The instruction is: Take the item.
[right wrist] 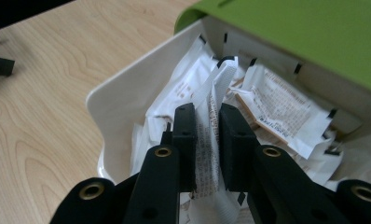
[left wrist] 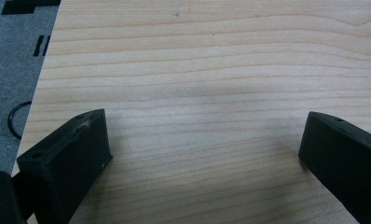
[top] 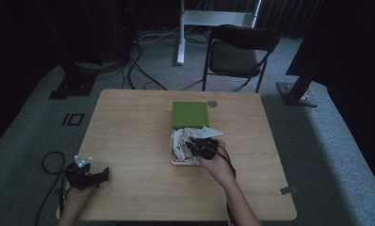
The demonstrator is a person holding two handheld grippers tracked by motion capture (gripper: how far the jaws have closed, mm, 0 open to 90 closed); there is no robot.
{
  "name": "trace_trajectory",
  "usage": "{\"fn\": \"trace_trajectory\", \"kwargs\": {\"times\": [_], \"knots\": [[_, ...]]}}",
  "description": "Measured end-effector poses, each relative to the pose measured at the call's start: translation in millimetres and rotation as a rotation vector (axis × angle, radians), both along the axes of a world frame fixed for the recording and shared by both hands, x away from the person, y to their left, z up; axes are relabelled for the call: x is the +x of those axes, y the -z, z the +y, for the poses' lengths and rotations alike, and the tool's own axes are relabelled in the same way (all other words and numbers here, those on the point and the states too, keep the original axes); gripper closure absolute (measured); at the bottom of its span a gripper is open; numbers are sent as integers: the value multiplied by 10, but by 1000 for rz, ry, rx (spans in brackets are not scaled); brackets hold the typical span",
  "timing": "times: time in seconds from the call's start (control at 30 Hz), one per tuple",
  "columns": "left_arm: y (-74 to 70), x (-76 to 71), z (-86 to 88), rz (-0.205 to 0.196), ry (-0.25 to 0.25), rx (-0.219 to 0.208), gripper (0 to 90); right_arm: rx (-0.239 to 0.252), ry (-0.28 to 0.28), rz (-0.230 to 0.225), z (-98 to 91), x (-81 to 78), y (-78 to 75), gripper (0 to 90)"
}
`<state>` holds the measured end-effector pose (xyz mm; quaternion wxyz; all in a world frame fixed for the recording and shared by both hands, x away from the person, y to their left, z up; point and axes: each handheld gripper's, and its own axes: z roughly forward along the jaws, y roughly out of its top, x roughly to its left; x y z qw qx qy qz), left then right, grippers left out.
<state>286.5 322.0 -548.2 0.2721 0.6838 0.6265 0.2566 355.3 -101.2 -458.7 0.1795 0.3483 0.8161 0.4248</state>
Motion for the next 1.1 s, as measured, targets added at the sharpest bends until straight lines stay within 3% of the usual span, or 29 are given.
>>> {"fn": "trace_trajectory", "kwargs": {"times": [0.03, 0.53, 0.6, 0.7, 1.03, 1.1], "knots": [[0, 0, 0, 0, 0, 0, 26, -8, -5, -2, -1, 3, -17, 785], [0, 0, -1, 0, 0, -1, 26, 113, 24, 5, -85, 57, -216, 772], [0, 0, -1, 0, -1, -1, 26, 102, 39, -17, -90, 58, -233, 771], [0, 0, 1, 0, 1, 1, 26, 117, 24, 3, -93, 58, -255, 769], [0, 0, 1, 0, 1, 0, 26, 144, 43, -21, -171, 78, -369, 782], [0, 0, 1, 0, 1, 0, 26, 122, 51, -39, -185, 85, -389, 782]]}}
